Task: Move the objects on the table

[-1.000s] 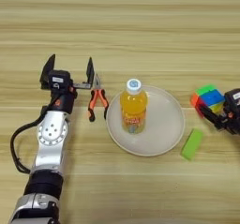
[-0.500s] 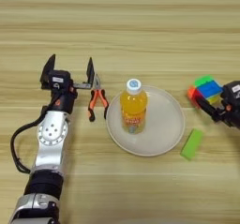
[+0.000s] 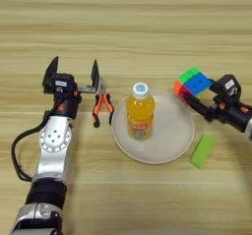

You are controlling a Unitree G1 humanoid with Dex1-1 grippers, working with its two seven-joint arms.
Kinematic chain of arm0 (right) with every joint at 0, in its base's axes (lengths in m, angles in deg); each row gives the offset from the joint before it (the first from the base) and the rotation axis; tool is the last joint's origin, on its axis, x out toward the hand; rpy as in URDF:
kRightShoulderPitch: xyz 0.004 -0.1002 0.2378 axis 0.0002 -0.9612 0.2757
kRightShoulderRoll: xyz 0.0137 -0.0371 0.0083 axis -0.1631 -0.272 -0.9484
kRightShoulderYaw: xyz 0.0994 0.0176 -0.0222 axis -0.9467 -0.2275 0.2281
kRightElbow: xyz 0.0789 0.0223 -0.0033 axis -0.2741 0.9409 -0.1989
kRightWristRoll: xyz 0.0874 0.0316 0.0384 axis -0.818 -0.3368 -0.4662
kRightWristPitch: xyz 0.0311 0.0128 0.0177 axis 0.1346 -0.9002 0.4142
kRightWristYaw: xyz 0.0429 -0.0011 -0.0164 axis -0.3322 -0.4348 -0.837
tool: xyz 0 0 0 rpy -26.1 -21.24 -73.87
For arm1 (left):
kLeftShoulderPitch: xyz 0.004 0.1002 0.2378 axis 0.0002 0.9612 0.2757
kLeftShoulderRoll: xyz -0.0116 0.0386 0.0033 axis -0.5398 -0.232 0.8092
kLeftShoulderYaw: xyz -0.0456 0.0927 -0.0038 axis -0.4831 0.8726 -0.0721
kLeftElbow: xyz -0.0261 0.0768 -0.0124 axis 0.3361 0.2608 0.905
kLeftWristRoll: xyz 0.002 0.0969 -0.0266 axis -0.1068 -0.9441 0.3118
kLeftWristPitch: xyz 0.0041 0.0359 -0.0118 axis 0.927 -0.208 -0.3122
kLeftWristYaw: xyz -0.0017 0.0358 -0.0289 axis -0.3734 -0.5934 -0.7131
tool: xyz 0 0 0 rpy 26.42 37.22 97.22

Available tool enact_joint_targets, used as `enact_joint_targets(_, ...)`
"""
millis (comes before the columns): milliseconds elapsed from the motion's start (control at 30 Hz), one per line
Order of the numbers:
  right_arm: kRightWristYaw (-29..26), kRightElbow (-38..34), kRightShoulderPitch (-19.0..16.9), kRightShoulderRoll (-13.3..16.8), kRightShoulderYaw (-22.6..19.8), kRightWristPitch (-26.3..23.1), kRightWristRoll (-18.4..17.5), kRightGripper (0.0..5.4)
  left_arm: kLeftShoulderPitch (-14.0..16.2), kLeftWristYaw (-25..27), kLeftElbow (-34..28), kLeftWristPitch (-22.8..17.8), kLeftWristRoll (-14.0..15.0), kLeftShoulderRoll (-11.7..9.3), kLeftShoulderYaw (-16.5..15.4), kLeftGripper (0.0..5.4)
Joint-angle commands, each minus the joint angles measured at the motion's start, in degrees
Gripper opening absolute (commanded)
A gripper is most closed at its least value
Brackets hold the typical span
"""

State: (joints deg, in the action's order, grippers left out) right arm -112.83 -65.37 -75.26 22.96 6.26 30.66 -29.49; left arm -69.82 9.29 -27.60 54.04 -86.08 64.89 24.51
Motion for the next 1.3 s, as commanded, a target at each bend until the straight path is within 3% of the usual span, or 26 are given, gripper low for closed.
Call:
enact_joint_targets(33, -0.56, -0.28, 1.41, -0.19, 2.13, -0.84, 0.80, 3.31, -0.07, -0.22, -0.96, -0.52, -0.77, -0.07, 0.32, 5.40)
enact_joint_targets(433, -0.93, 3.55, 0.99, -1.71, 5.94, 0.49, 2.76, 3.31, 0.25, -0.47, -1.71, -0.85, -0.66, -0.17, 0.60, 5.40)
enact_joint_targets(867, -1.45, 6.39, 0.50, -2.52, 6.66, 1.82, 4.25, 3.31, 0.56, -0.42, -2.21, -1.11, -0.61, -0.22, 0.60, 5.40)
enact_joint_targets(1100, -1.70, 6.16, 0.29, -2.60, 6.57, 1.82, 4.14, 4.34, 0.59, -0.46, -2.32, -1.15, -0.66, -0.15, 0.66, 5.40)
enact_joint_targets(1300, -1.80, 5.89, 0.16, -2.63, 6.44, 1.79, 4.04, 4.89, 0.53, -0.48, -2.24, -1.13, -0.67, -0.11, 0.69, 5.40)
